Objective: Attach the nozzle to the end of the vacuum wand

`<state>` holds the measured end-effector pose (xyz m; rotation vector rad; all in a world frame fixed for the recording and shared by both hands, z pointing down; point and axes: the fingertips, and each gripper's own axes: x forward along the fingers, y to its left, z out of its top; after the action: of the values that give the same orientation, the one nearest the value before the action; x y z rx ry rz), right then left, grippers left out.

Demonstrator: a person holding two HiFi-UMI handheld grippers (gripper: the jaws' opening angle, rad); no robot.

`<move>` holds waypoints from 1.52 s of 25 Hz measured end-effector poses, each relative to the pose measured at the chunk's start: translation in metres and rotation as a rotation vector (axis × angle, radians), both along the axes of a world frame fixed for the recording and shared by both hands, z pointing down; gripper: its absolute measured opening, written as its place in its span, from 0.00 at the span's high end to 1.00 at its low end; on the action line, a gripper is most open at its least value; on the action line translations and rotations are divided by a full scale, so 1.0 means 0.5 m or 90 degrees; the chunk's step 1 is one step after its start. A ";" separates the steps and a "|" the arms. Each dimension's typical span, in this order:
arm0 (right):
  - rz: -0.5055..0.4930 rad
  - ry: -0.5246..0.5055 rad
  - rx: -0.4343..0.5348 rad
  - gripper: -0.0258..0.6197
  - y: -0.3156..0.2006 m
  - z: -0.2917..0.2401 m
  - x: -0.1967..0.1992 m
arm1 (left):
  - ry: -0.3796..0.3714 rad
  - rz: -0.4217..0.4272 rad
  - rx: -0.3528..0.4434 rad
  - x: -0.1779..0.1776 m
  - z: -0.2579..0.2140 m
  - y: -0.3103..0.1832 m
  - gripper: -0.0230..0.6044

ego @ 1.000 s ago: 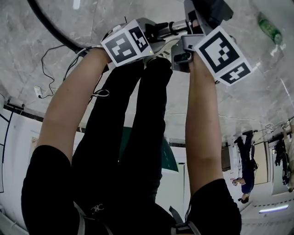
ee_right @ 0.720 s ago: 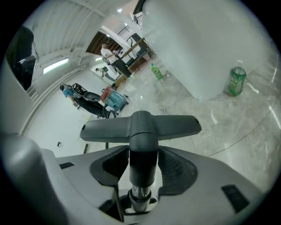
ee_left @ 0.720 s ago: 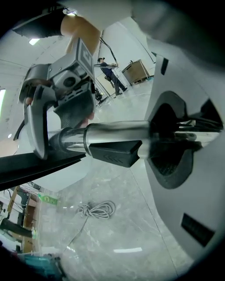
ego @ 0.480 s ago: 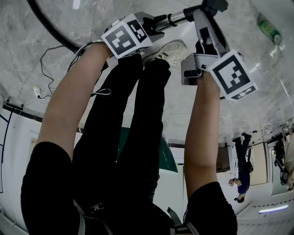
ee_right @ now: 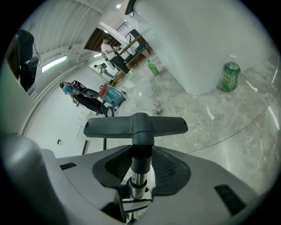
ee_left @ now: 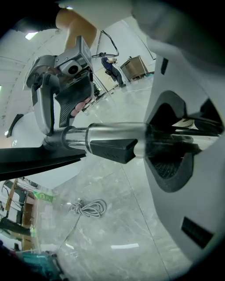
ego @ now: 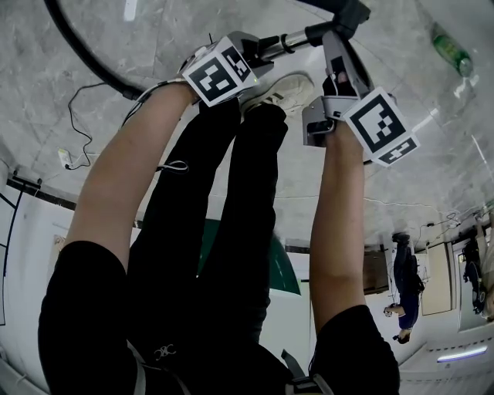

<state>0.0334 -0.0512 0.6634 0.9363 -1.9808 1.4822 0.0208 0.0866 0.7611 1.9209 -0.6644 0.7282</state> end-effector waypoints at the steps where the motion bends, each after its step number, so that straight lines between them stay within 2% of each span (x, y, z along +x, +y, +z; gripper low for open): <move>1: 0.003 0.003 0.001 0.72 0.003 0.007 0.008 | -0.012 -0.001 0.003 0.001 0.009 0.003 0.73; 6: 0.034 0.000 -0.007 0.72 0.034 0.043 0.045 | -0.143 0.052 0.057 0.005 0.036 0.032 0.69; 8: 0.048 -0.004 -0.016 0.72 0.047 0.063 0.065 | -0.171 0.048 0.057 0.004 0.036 0.054 0.68; 11: 0.063 -0.012 -0.022 0.72 0.051 0.097 0.093 | -0.187 0.018 0.049 -0.008 0.031 0.080 0.68; 17: 0.091 -0.008 -0.044 0.73 0.042 0.192 0.136 | -0.192 -0.024 0.042 -0.034 0.035 0.100 0.69; 21: 0.093 -0.002 -0.065 0.73 0.034 0.243 0.147 | -0.158 -0.076 0.004 -0.040 0.026 0.094 0.69; 24: 0.083 0.011 -0.076 0.73 0.022 0.282 0.147 | -0.143 -0.112 -0.009 -0.049 0.014 0.082 0.80; 28: 0.083 0.028 -0.101 0.74 0.022 0.332 0.149 | -0.146 -0.132 -0.024 -0.053 0.016 0.086 0.81; 32: 0.057 0.020 -0.108 0.74 0.015 0.343 0.142 | -0.122 -0.170 -0.054 -0.030 0.005 0.094 0.81; 35: 0.041 0.018 -0.123 0.74 0.015 0.352 0.127 | -0.125 -0.192 -0.065 -0.014 -0.008 0.103 0.81; 38: 0.025 0.047 -0.155 0.74 0.018 0.398 0.081 | -0.134 -0.215 -0.070 -0.036 0.002 0.100 0.81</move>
<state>0.0738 -0.0422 0.8626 0.9138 -1.6932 1.6411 0.0028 0.1364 0.7620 1.5911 -1.0291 0.7390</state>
